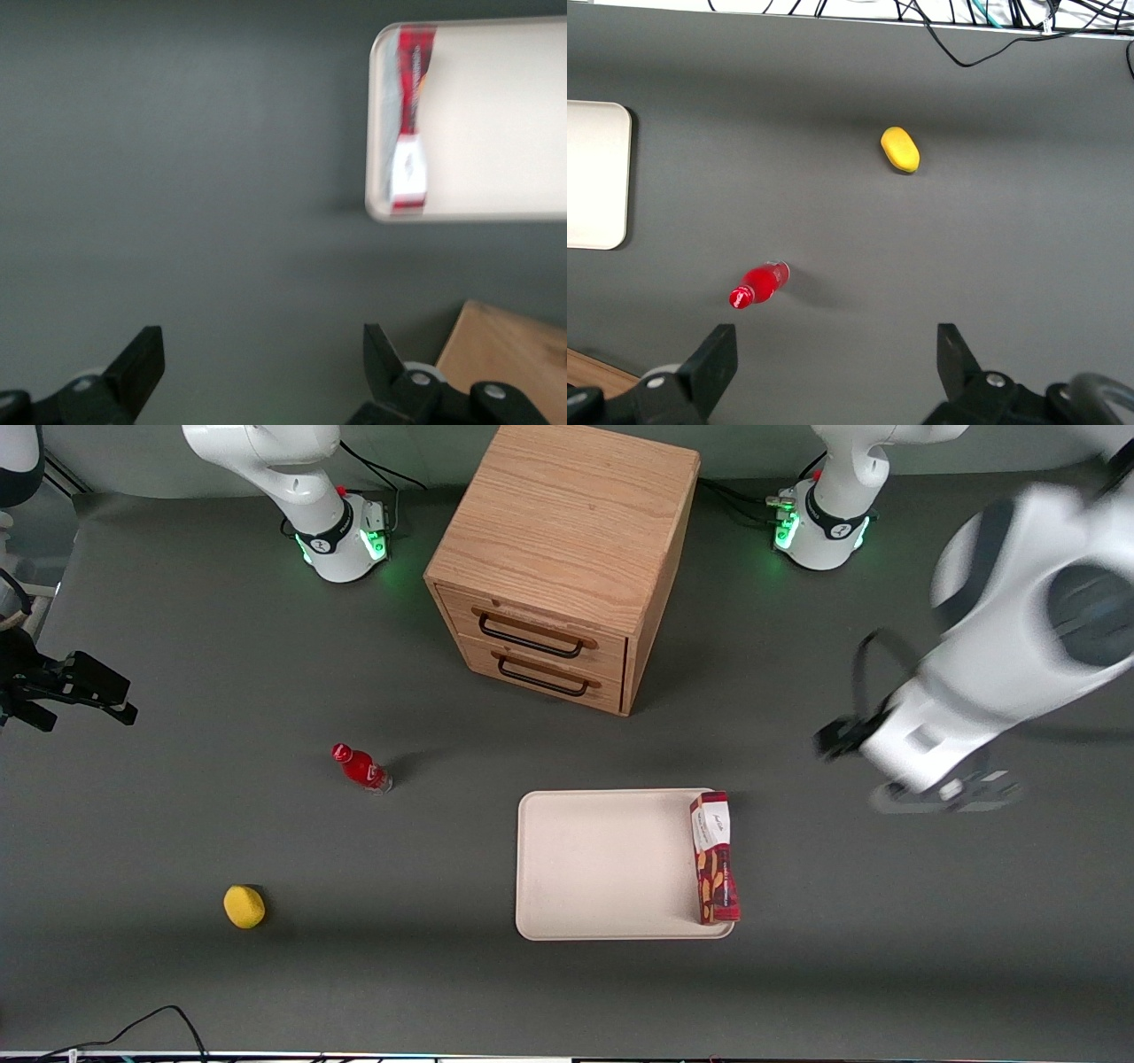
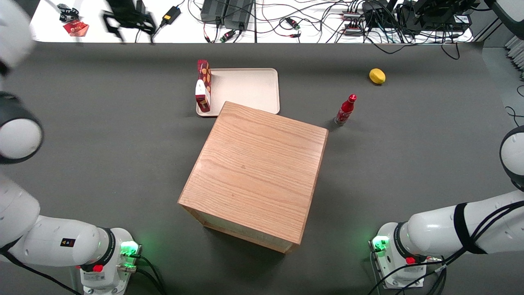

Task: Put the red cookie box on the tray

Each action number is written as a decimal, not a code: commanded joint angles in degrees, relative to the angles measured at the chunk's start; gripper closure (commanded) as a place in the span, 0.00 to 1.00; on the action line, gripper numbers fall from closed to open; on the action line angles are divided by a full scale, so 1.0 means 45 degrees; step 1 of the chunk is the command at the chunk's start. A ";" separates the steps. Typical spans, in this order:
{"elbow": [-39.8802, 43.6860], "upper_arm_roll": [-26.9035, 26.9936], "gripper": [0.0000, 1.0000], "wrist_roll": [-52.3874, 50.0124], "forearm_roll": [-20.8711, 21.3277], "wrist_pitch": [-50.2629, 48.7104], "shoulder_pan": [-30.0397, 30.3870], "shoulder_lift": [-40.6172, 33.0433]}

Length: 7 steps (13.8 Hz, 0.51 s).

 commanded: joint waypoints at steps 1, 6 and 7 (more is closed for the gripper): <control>-0.3152 0.1547 0.00 0.2682 -0.0636 -0.0500 -0.0028 -0.3281; -0.5646 0.3153 0.00 0.4781 -0.0190 -0.0751 -0.0048 -0.6282; -0.5317 0.3075 0.00 0.4915 0.0161 -0.0946 -0.0067 -0.6263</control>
